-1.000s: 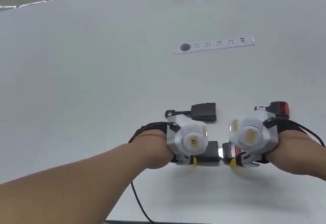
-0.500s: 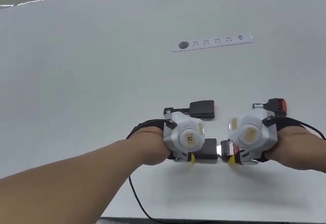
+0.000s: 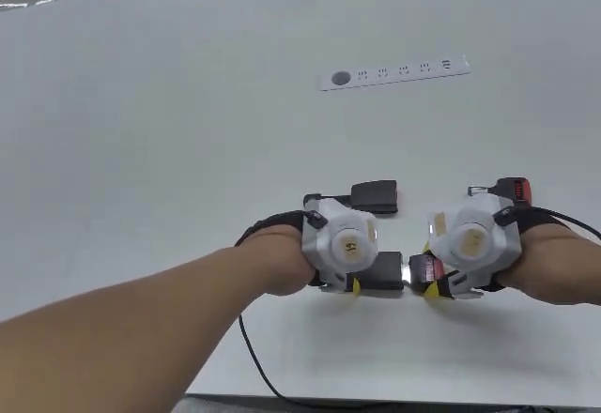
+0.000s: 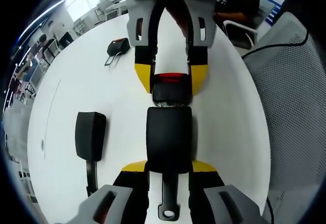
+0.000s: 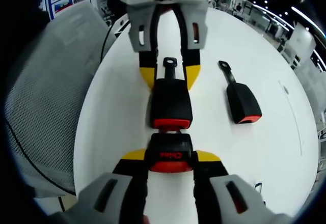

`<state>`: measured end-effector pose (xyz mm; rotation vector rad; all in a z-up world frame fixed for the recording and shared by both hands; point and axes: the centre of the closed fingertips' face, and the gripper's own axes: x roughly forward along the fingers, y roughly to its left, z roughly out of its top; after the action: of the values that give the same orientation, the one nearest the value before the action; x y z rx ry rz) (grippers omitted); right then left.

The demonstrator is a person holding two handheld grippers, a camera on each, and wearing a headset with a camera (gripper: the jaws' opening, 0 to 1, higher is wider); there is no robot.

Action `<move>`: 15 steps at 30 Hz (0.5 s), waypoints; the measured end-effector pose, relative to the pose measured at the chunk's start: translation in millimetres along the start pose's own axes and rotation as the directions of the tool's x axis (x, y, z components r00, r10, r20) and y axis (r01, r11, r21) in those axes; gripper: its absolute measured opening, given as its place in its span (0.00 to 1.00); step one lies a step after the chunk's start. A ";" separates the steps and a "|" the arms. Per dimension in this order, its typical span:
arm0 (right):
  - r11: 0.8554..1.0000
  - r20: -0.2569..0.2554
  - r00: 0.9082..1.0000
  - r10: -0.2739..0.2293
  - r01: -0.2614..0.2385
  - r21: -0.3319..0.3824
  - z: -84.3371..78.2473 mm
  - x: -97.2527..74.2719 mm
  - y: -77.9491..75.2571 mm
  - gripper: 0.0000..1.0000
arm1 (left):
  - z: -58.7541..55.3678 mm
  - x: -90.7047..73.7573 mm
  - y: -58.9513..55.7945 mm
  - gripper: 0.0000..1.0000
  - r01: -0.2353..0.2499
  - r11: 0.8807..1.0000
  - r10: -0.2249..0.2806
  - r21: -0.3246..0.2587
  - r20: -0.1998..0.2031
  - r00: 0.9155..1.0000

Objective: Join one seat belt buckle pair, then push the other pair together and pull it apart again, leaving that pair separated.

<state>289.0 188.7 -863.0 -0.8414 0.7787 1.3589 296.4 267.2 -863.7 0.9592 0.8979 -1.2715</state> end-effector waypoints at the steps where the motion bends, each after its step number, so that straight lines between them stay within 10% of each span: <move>1: 1.000 0.001 1.000 0.001 -0.001 0.002 -0.2 -0.1 0.0 0.34 | 0.0 0.0 -0.2 0.29 0.000 1.000 0.000 -0.003 0.003 1.000; 15: 0.999 0.011 1.000 0.017 -0.018 0.043 -1.5 0.2 -0.4 0.34 | 0.0 -1.1 -2.0 0.29 -0.013 1.000 0.013 0.013 -0.021 1.000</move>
<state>289.4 187.5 -863.8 -0.7945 0.8055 1.3569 294.3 267.5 -862.8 0.9888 0.8994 -1.2592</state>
